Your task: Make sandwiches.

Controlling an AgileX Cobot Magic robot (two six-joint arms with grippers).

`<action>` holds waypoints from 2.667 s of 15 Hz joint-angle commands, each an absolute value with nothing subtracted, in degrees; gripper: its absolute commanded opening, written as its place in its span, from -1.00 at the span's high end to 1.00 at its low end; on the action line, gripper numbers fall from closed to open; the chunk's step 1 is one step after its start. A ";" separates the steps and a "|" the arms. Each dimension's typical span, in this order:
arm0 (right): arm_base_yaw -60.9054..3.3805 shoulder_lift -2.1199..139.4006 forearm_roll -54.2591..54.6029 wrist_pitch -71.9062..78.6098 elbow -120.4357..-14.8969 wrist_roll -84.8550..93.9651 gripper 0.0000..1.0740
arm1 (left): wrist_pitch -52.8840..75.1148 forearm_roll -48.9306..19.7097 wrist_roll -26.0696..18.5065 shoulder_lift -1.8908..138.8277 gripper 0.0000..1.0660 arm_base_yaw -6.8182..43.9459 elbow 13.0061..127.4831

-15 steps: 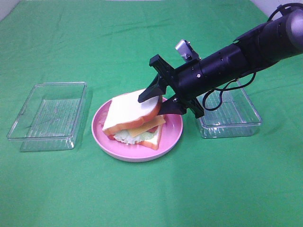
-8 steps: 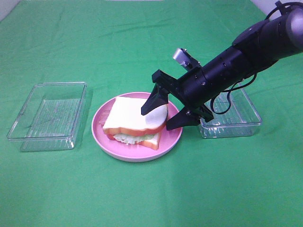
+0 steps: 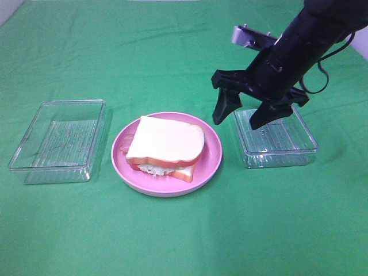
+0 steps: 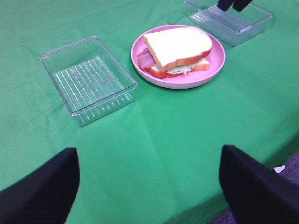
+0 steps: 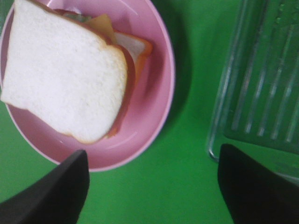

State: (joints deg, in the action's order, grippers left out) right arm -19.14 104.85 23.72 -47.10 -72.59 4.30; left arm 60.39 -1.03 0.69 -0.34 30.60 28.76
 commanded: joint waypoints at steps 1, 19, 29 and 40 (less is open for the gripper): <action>-19.42 97.46 14.09 -54.20 -72.36 0.00 -0.34 | 59.93 -1.38 0.74 -1.49 -0.47 30.71 28.59; -19.42 6.53 1.32 -60.62 -28.93 3.15 -0.34 | 59.93 -2.52 -0.80 -1.49 -0.47 30.71 28.59; -19.42 1.20 0.80 -60.62 -28.93 3.09 -0.34 | 59.93 -2.52 -0.74 -1.49 -0.47 29.68 28.59; -5.10 1.15 0.80 -60.62 -28.93 3.09 -0.34 | 59.93 -2.52 -0.74 -1.49 -0.47 -3.27 28.59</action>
State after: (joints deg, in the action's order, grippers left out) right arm -5.73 1.49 1.15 -61.25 -29.16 2.46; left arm 60.39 -2.41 -0.63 -0.34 -2.92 28.76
